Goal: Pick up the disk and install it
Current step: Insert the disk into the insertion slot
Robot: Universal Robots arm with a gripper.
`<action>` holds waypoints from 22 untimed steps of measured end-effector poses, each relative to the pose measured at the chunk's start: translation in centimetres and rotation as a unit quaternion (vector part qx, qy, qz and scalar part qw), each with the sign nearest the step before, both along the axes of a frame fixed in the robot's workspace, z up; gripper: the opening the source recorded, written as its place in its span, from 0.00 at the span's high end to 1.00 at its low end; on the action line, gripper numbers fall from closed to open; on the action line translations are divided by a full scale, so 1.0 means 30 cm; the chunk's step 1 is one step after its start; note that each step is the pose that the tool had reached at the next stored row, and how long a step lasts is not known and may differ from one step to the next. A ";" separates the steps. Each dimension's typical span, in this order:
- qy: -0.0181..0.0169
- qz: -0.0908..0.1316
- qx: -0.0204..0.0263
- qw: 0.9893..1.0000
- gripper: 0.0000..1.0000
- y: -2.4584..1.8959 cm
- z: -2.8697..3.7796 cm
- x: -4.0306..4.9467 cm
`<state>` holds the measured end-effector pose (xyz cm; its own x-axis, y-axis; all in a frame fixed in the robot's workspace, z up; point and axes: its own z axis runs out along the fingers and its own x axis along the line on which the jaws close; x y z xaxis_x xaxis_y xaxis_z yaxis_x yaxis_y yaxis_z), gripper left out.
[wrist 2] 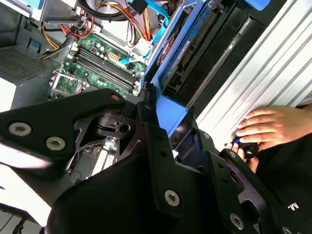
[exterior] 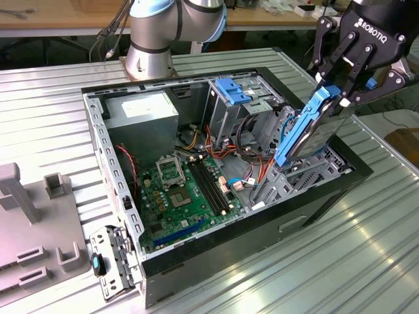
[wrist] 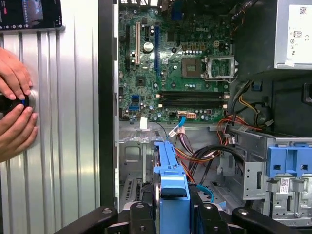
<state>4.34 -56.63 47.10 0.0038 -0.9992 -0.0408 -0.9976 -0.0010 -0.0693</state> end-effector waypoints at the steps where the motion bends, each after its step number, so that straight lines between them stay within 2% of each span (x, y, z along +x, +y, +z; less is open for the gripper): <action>1: 0.000 0.000 0.000 1.000 0.63 0.000 0.000 0.000; 22: 0.000 0.000 0.000 1.000 0.63 0.000 -0.012 0.000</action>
